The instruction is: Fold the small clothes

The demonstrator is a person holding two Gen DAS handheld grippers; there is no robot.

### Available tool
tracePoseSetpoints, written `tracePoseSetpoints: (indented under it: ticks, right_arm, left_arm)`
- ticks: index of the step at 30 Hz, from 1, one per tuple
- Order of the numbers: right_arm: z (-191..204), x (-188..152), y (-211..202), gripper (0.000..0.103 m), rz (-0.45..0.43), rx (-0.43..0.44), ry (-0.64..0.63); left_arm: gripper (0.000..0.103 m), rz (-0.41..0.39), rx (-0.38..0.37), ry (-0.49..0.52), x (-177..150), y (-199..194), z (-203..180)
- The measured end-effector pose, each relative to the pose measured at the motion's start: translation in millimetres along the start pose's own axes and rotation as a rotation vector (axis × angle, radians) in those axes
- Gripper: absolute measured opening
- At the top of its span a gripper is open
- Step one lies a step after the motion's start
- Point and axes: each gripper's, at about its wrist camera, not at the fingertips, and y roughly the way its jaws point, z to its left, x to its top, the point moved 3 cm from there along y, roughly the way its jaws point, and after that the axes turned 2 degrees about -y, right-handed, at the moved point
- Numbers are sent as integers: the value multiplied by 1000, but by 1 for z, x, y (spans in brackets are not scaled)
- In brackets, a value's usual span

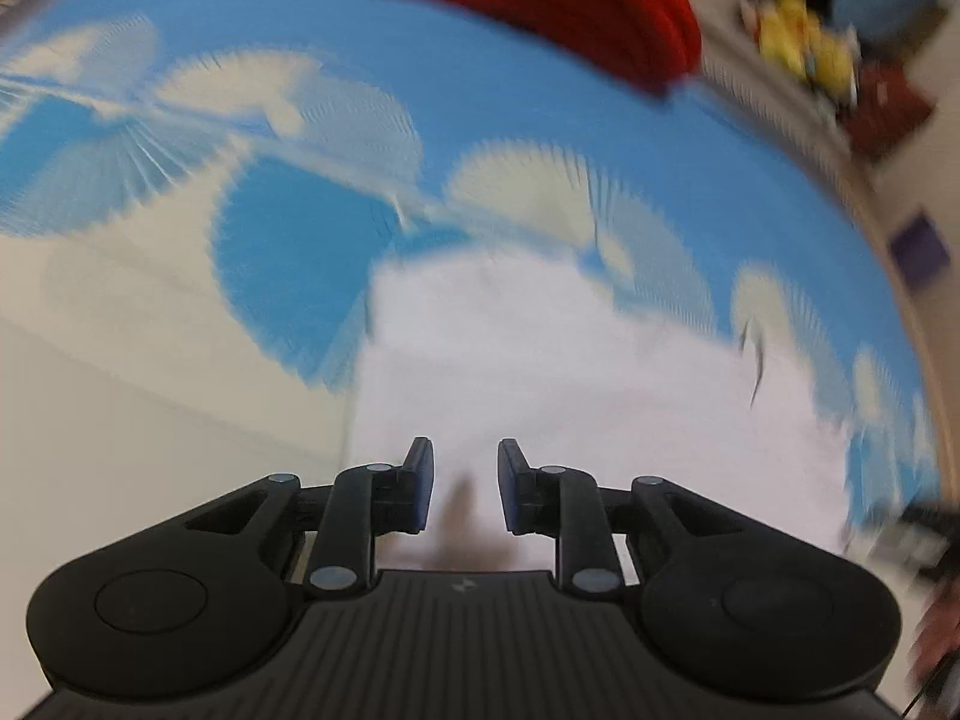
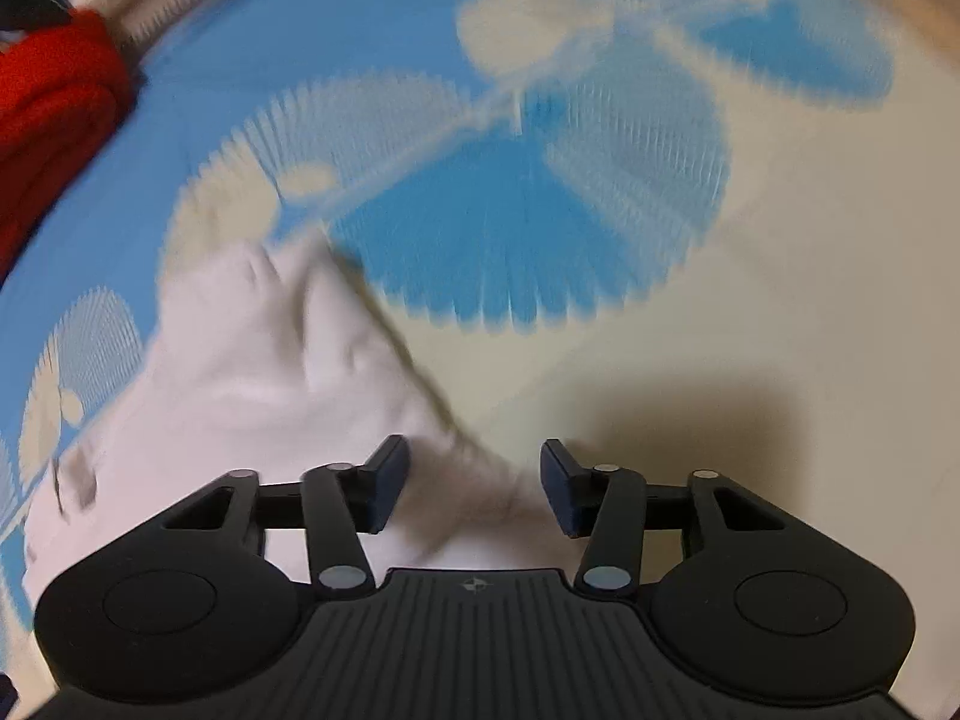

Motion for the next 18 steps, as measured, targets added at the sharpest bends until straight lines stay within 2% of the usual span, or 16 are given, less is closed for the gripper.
tracePoseSetpoints:
  ticks: [2,3,6,9,11,13,14,15,16,18]
  right_arm:
    - [10,9,-11,49,-91,37,-25]
    - [13,12,-13,49,-114,73,-18]
    - [22,24,0,49,-93,206,-2]
    - [33,39,22,49,-60,248,-11]
    - [37,45,43,49,-9,230,0]
    - [41,49,62,49,49,166,20]
    - [43,53,68,43,60,142,31]
    - [47,56,73,20,62,121,19]
    - [54,60,77,8,60,71,-28]
    - [70,71,82,6,37,-38,-144]
  left_arm:
    - [24,96,86,30,-11,22,8]
    - [24,126,103,23,-15,29,13]
    - [26,111,71,-20,-10,21,17]
    - [27,105,66,-18,-11,19,16]
    - [27,121,70,-21,-11,24,15]
    - [27,120,72,-9,-12,25,15]
    - [27,120,72,-4,-12,24,14]
    - [27,121,71,-2,-12,25,14]
    - [27,122,69,-2,-11,25,15]
    - [27,127,62,-6,-9,25,17]
